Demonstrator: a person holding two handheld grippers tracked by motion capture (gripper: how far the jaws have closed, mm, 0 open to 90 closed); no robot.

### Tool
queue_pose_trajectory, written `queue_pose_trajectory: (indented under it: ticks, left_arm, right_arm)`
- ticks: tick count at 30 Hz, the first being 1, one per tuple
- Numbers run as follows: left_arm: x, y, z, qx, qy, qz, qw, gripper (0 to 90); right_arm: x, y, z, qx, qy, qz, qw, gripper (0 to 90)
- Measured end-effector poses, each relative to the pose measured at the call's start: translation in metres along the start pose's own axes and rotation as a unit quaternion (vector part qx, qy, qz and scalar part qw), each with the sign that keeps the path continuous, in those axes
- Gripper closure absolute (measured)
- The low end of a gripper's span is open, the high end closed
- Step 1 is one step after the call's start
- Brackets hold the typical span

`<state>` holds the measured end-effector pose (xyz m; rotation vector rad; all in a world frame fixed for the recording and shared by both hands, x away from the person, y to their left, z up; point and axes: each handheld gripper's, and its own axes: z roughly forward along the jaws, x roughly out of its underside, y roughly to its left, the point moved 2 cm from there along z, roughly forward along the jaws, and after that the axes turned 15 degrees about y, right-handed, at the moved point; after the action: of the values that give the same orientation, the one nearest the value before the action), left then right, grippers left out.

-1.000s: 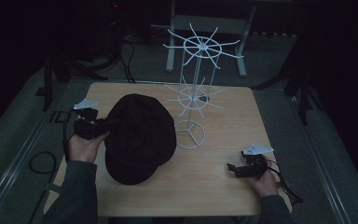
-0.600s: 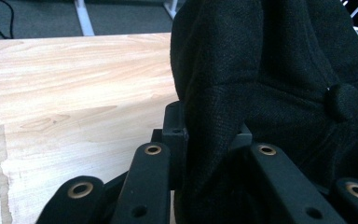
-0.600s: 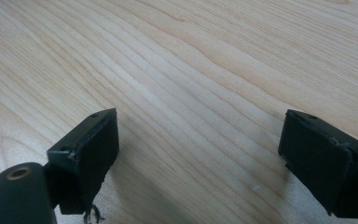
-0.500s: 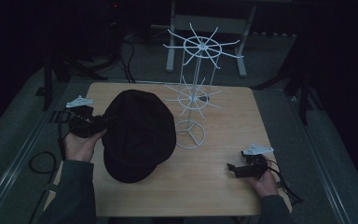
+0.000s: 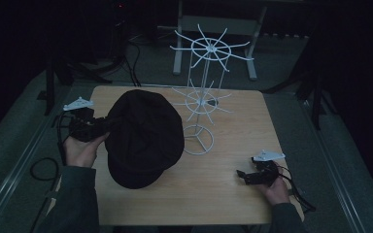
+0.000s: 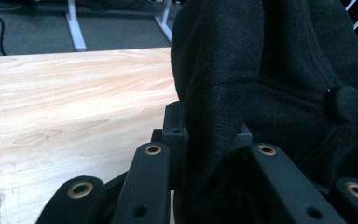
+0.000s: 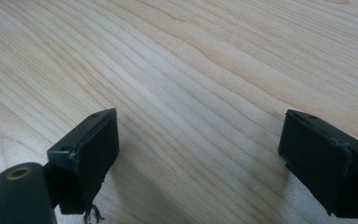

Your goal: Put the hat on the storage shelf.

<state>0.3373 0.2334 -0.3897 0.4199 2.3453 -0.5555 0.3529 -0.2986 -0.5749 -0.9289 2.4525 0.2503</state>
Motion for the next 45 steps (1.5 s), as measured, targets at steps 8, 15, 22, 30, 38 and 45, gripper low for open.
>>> queue_pose_trajectory:
  ticks: [8,15,22,30,38,45]
  left_arm:
    - [-0.002,0.0,-0.004,0.003,-0.007,0.002,1.0,77.7]
    - [-0.004,0.0,-0.008,0.009,-0.015,0.001,0.9998,77.6]
    - [-0.005,0.0,-0.012,0.014,-0.02,0.003,0.9997,77.5]
    - [-0.008,-0.002,-0.018,0.021,-0.032,0.006,0.9992,77.5]
    - [-0.009,-0.002,-0.021,0.026,-0.039,0.007,0.9989,77.5]
    - [-0.01,-0.002,-0.023,0.031,-0.045,0.006,0.9985,77.5]
  right_arm:
    - [0.0,0.0,0.0,0.0,0.0,0.0,1.0,12.0]
    - [0.0,0.0,0.0,0.0,0.0,0.0,1.0,12.0]
    - [0.0,0.0,0.0,0.0,0.0,0.001,1.0,12.1]
    - [0.0,0.0,0.0,0.0,0.0,0.0,1.0,12.1]
    - [0.0,0.0,0.0,0.0,0.0,0.0,1.0,12.1]
    - [0.0,0.0,0.0,0.0,0.0,0.0,1.0,12.1]
